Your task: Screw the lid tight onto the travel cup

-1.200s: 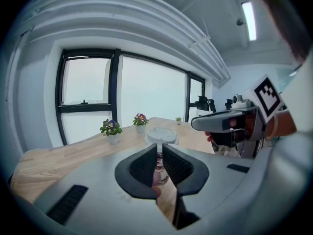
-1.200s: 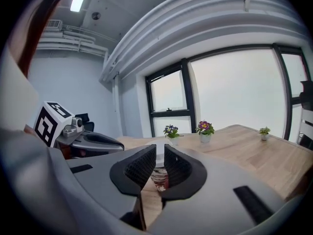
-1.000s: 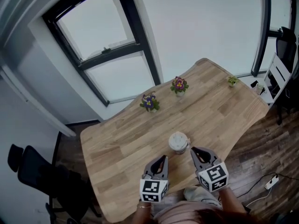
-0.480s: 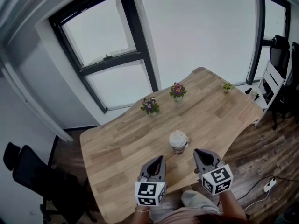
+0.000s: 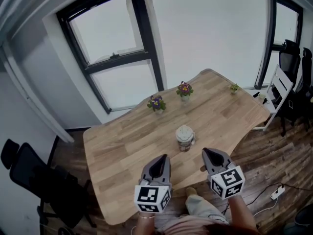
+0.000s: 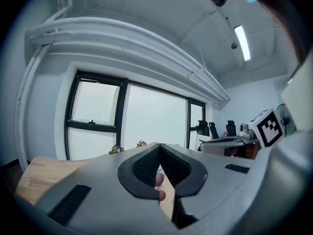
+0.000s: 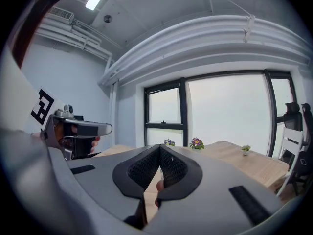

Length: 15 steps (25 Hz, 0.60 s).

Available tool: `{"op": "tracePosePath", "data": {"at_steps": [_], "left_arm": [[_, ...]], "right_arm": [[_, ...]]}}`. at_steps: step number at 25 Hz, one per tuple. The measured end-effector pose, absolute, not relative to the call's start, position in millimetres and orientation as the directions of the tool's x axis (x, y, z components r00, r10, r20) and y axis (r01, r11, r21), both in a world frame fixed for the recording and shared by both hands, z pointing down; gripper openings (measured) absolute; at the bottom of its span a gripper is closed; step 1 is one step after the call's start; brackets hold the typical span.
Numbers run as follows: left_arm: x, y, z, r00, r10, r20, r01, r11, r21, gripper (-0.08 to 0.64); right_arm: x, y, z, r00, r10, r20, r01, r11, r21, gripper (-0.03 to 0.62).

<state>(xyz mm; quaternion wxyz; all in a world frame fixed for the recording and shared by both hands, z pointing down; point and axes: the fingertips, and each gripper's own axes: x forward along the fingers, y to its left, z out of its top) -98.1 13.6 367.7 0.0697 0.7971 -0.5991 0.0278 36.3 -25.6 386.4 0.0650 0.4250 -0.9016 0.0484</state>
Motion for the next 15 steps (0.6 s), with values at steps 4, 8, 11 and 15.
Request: {"op": "tracePosePath", "data": {"at_steps": [4,8,11,15], "left_arm": [[-92,33,360,0.275,-0.955,0.107,-0.961,-0.270,0.063,0.002],[-85,48,355,0.293,-0.951,0.099,-0.956,-0.290,0.042,0.002],[-81,59,348,0.307,-0.948,0.089,-0.952,-0.304,0.041,0.002],[-76,72,341,0.324,-0.943,0.081,-0.946,-0.320,0.058,0.002]], "right_arm": [[38,-7,377,-0.633,-0.762,0.139,-0.771,0.637,-0.018,0.000],[43,8,368,-0.620,-0.776,0.115,-0.782,0.623,-0.008,0.000],[48,20,359,-0.612,-0.786,0.091,-0.790,0.613,-0.015,0.000],[52,35,349,-0.606,-0.792,0.067,-0.794,0.607,-0.007,0.000]]}}
